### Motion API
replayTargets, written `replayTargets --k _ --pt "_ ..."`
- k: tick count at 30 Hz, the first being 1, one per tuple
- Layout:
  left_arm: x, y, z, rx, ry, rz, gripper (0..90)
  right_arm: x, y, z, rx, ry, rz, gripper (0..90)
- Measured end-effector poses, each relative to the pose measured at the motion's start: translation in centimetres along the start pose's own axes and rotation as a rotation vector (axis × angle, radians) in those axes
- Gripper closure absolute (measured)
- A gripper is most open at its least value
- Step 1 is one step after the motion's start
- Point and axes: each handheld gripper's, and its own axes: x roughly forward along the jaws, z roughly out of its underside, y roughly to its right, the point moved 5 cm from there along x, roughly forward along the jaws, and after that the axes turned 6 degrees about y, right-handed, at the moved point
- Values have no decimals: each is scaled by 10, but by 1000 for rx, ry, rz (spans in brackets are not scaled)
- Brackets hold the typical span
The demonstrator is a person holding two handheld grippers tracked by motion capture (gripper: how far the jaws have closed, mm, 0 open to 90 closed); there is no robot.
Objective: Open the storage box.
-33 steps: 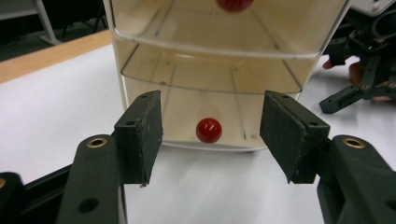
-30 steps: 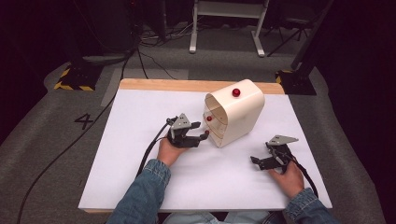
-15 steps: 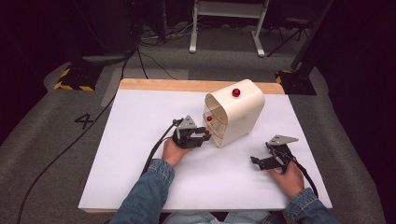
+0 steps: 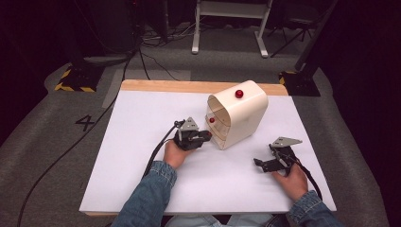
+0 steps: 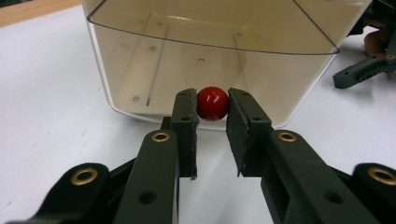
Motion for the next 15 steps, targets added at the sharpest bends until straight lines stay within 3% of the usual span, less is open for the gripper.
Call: replayTargets --k 6,15 --pt "-21 0 2 -14 -22 8 736 0 0 0 1 0 0 32" --pt "-54 4 9 10 -23 -10 736 0 0 0 2 0 -1 32"
